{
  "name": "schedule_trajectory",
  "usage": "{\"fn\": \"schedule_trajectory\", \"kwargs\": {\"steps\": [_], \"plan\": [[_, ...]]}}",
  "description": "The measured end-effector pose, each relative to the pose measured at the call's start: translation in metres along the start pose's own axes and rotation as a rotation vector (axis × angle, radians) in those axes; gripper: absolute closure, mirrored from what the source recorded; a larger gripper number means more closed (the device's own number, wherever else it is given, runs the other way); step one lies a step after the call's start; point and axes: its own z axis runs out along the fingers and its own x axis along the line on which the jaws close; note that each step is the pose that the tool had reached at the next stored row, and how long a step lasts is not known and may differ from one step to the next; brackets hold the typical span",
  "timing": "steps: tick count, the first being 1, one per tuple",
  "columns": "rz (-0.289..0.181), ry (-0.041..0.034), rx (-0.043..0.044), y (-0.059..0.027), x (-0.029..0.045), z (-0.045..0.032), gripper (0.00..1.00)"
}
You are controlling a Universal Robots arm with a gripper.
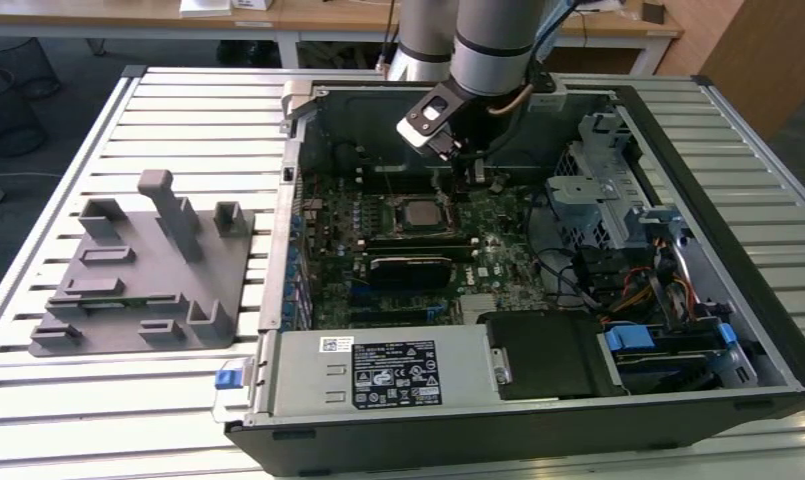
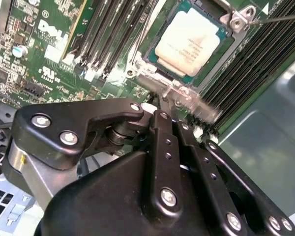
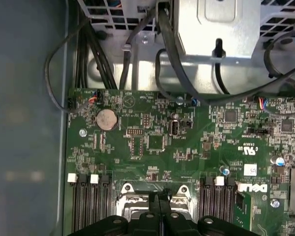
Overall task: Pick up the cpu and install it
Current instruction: 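Close the cpu cover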
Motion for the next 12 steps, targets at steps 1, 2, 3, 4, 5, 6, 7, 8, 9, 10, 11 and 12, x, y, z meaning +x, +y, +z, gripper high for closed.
{"fn": "schedule_trajectory", "kwargs": {"steps": [1, 2, 3, 4, 5, 6, 7, 8, 9, 10, 11, 12], "plan": [[0.000, 0.0000, 0.0000, -0.0010, 0.0001, 0.0003, 0.89], [0.000, 0.0001, 0.0000, -0.0022, 0.0001, 0.0007, 0.89], [0.000, 0.0001, 0.0000, -0.0032, 0.0002, 0.0011, 0.89], [0.000, 0.0000, 0.0000, -0.0044, 0.0003, 0.0015, 0.89], [0.000, 0.0001, 0.0000, -0.0058, 0.0004, 0.0020, 0.89], [0.000, 0.0001, -0.0001, -0.0073, 0.0005, 0.0025, 0.89], [0.000, 0.0001, 0.0000, -0.0091, 0.0006, 0.0031, 0.89], [0.000, 0.0001, -0.0001, -0.0111, 0.0006, 0.0037, 0.89], [0.000, 0.0001, 0.0000, -0.0134, 0.0007, 0.0044, 0.89], [0.000, 0.0001, 0.0000, -0.0162, 0.0008, 0.0051, 0.89], [0.000, 0.0001, 0.0000, -0.0188, 0.0009, 0.0057, 0.89], [0.000, 0.0000, 0.0000, -0.0217, 0.0010, 0.0062, 0.89]]}}
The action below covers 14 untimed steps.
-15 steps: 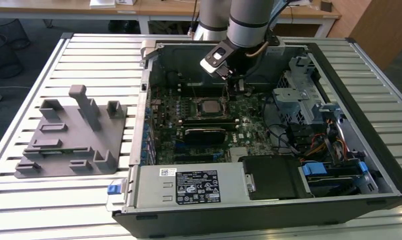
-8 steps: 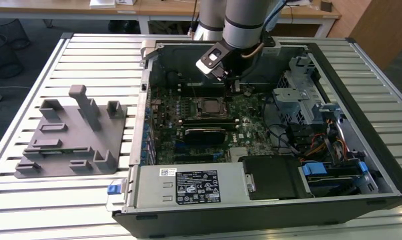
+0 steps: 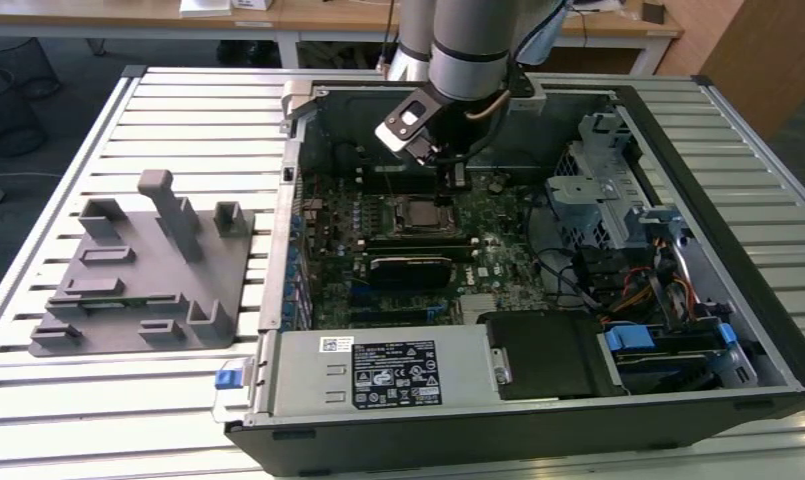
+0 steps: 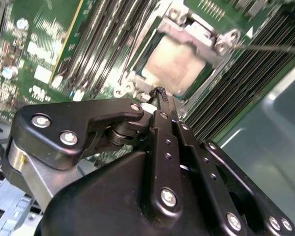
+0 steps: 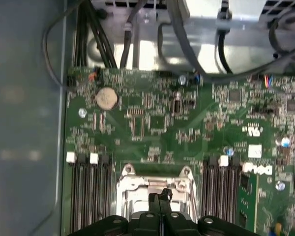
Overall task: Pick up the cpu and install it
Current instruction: 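Close the cpu cover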
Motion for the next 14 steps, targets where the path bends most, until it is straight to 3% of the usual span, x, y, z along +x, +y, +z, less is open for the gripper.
{"fn": "schedule_trajectory", "kwargs": {"steps": [10, 14], "plan": [[0.000, 0.0001, -0.0001, -0.0265, 0.0009, 0.0040, 0.89], [0.000, -0.0001, 0.0000, -0.0315, 0.0012, 0.0046, 0.89]]}}
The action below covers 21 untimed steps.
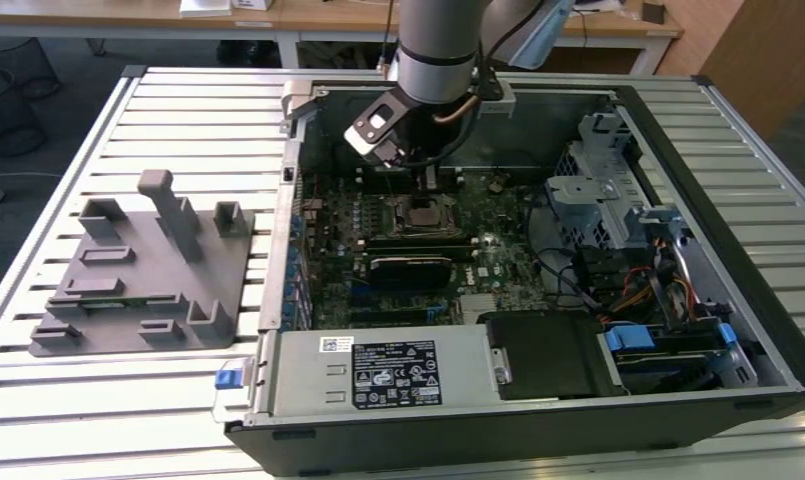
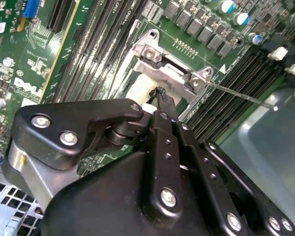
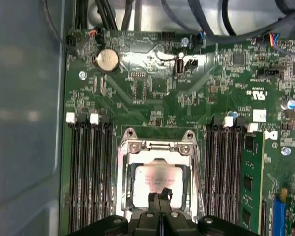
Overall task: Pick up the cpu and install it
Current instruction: 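Close the cpu cover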
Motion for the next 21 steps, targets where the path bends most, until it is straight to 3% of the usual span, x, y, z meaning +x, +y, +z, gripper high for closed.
{"fn": "schedule_trajectory", "kwargs": {"steps": [11, 21], "plan": [[0.000, 0.0001, -0.0001, -0.0141, 0.0031, 0.0047, 0.89], [0.000, -0.0001, 0.0001, -0.0147, 0.0078, 0.0173, 0.89]]}}
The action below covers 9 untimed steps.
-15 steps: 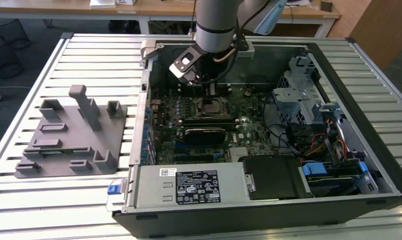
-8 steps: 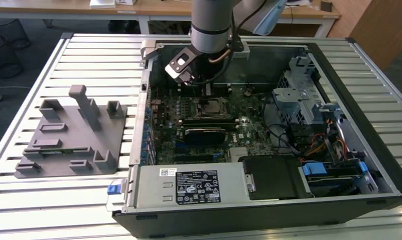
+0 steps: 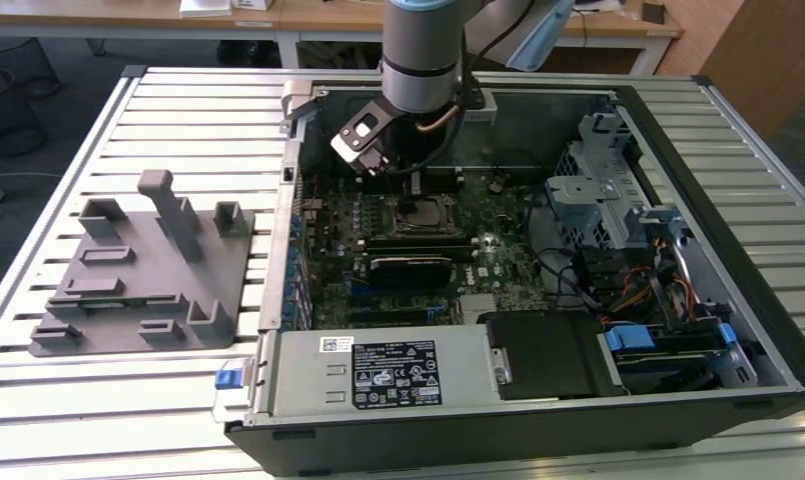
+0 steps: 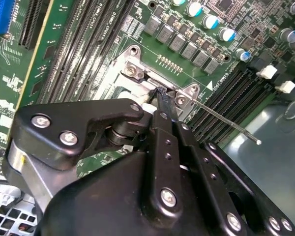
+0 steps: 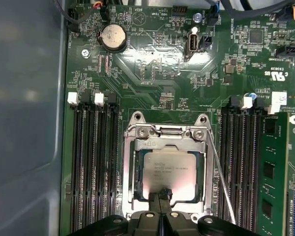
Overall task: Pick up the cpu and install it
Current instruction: 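Close the cpu cover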
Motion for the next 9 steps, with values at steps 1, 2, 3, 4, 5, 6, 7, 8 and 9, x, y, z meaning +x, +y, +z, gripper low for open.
{"fn": "schedule_trajectory", "kwargs": {"steps": [1, 2, 3, 4, 5, 6, 7, 8, 9], "plan": [[0.000, -0.0006, 0.0005, -0.0001, -0.0001, 0.0007, 0.89], [0.000, -0.0010, 0.0007, -0.0002, -0.0001, 0.0011, 0.89], [0.000, -0.0009, 0.0006, -0.0001, -0.0001, 0.0012, 0.89], [0.000, -0.0006, 0.0005, -0.0001, 0.0000, 0.0014, 0.89], [0.000, 0.0000, 0.0005, 0.0002, 0.0001, 0.0016, 0.89], [0.000, 0.0001, 0.0008, 0.0004, 0.0001, 0.0016, 0.89], [0.000, 0.0001, 0.0011, 0.0008, 0.0001, 0.0016, 0.89], [0.000, 0.0001, 0.0017, 0.0012, 0.0001, 0.0016, 0.89], [0.000, 0.0001, 0.0019, 0.0015, 0.0001, 0.0016, 0.89]]}}
